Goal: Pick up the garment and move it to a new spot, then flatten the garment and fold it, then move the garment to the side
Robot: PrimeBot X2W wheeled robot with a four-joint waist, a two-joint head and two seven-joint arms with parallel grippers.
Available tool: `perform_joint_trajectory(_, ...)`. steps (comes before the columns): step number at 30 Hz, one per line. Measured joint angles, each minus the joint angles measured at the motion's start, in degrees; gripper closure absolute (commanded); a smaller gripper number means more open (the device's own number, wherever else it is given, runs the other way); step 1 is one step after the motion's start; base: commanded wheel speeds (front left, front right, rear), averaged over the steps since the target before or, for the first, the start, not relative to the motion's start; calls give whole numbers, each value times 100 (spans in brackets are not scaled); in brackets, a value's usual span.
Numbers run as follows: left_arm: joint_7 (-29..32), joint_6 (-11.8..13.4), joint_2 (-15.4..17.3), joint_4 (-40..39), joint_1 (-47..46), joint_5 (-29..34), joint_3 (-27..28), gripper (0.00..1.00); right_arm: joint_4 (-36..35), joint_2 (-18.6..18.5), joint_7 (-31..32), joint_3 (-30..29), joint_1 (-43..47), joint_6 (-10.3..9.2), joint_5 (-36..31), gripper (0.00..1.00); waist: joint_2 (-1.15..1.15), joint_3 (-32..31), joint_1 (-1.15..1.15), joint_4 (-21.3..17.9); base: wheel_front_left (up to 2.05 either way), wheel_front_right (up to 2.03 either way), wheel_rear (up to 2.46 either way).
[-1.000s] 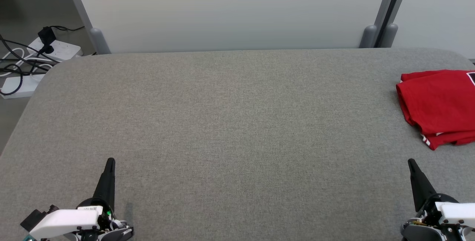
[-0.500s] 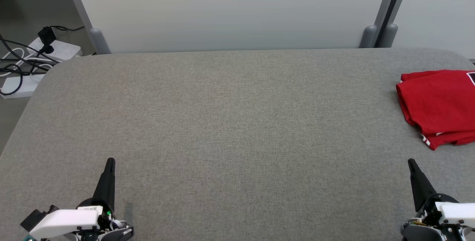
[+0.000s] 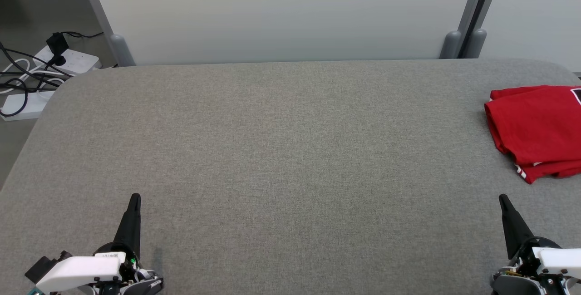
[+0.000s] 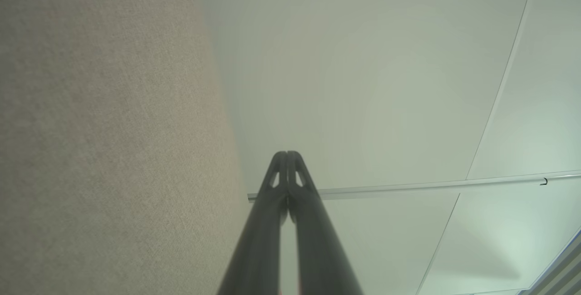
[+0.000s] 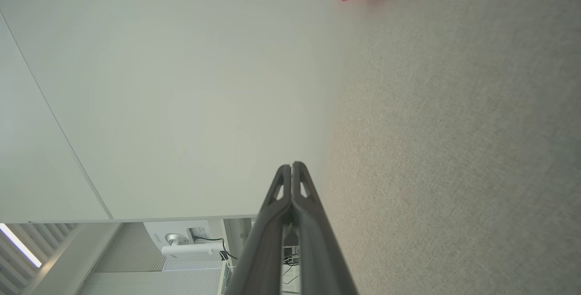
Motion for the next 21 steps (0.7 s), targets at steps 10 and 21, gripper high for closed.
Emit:
perform_joint_trajectory(10, 0, 0, 0, 0, 0, 0, 0, 100, 0, 0, 0, 0, -1, 0, 0, 100, 0, 0, 0, 0, 0, 0, 0)
perform_joint_trajectory(21, 0, 0, 0, 0, 0, 0, 0, 100, 0, 0, 0, 0, -1, 0, 0, 100, 0, 0, 0, 0, 0, 0, 0)
